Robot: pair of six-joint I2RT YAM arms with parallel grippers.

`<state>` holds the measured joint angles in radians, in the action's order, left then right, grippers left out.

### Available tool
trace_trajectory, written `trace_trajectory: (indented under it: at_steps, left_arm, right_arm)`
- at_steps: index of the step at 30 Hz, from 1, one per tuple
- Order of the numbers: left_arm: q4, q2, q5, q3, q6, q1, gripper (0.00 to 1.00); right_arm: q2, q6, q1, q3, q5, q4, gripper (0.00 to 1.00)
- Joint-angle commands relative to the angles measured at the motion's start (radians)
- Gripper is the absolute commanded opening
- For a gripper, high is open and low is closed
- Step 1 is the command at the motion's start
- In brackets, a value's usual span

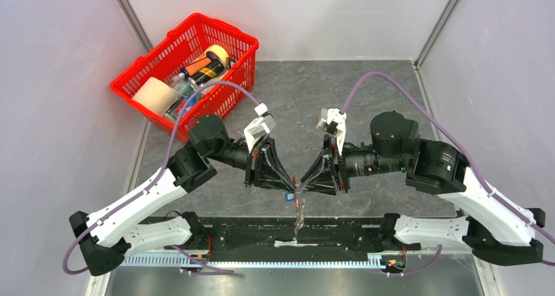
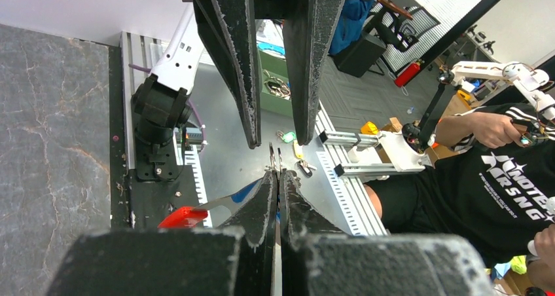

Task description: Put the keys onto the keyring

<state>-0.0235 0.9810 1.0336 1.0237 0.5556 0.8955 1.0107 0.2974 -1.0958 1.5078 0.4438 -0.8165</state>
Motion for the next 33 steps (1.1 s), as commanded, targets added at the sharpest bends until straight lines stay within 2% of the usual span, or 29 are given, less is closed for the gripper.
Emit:
trace_trajectory:
  at_steps: [1,23,33]
  left_arm:
    - [-0.01,0.0,0.031,0.008,-0.033,0.007,0.02]
    - [-0.021,-0.002,0.018,0.016,-0.025,0.01,0.02]
    - [-0.027,0.003,0.011,0.028,-0.019,0.011,0.02]
  right_arm:
    - [-0.004,0.022,-0.005,0.022,0.017,0.069,0.35]
    - [0.021,0.016,-0.004,0.0,0.035,0.071,0.31]
    - [0.03,0.009,-0.005,-0.003,0.044,0.059,0.26]
